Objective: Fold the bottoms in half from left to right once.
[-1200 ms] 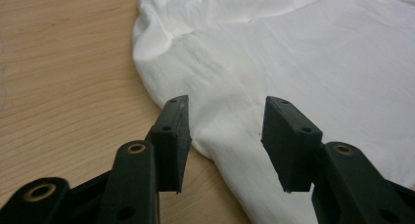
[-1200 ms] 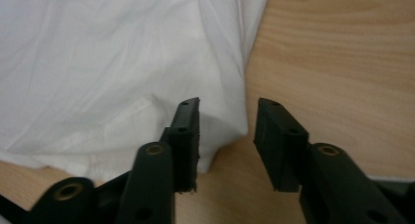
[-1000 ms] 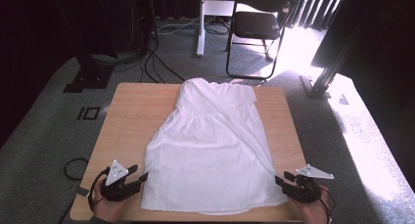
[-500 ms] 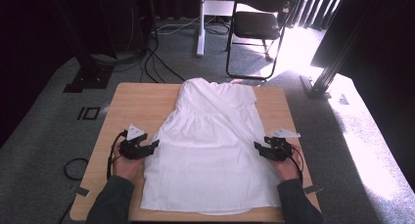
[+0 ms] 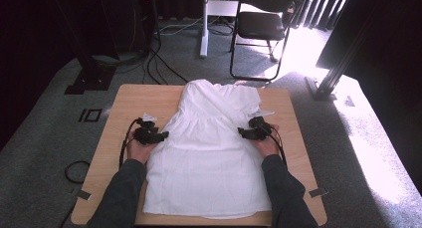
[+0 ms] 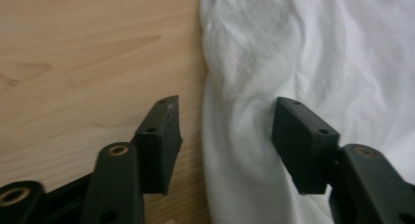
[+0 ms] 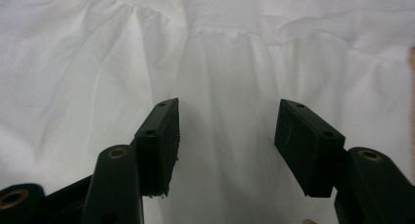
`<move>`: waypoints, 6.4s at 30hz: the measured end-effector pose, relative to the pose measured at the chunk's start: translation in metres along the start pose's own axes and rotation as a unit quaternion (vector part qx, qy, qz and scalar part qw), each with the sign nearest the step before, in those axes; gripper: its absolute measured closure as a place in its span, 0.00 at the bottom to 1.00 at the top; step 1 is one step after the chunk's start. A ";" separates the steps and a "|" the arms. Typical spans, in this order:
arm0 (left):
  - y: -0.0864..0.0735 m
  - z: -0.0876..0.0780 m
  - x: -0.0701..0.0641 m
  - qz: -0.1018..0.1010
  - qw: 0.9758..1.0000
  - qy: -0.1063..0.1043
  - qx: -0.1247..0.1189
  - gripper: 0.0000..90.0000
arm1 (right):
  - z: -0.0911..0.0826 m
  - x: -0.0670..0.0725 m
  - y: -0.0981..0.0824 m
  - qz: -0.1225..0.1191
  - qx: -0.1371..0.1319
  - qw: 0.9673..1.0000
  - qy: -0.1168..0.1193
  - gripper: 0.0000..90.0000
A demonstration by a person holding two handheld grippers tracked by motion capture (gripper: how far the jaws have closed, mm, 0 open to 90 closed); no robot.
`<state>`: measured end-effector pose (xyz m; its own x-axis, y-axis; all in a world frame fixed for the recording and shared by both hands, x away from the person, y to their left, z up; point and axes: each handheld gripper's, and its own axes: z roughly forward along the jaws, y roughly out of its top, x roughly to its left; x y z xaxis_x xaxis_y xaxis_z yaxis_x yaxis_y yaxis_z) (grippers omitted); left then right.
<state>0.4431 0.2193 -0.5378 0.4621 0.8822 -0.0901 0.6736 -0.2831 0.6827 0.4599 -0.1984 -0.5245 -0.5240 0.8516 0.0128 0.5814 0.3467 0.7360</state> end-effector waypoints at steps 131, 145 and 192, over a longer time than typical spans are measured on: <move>0.041 0.049 -0.040 0.000 1.000 -0.031 0.005 0.54 | 0.005 -0.052 -0.030 0.127 0.010 0.987 -0.094 0.89; -0.013 0.005 -0.035 0.007 0.998 -0.057 -0.010 0.99 | -0.015 -0.027 -0.052 0.101 0.005 0.993 -0.057 0.94; -0.030 -0.009 -0.076 0.071 0.995 -0.074 0.004 0.57 | -0.025 0.007 0.004 0.029 -0.028 0.998 -0.044 0.97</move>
<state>0.3825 0.1638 -0.5450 0.6321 0.7684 -0.0999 0.6003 -0.4041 0.6901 0.4431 -0.2008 -0.5046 -0.4313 0.9022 -0.0013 0.5718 0.2745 0.7731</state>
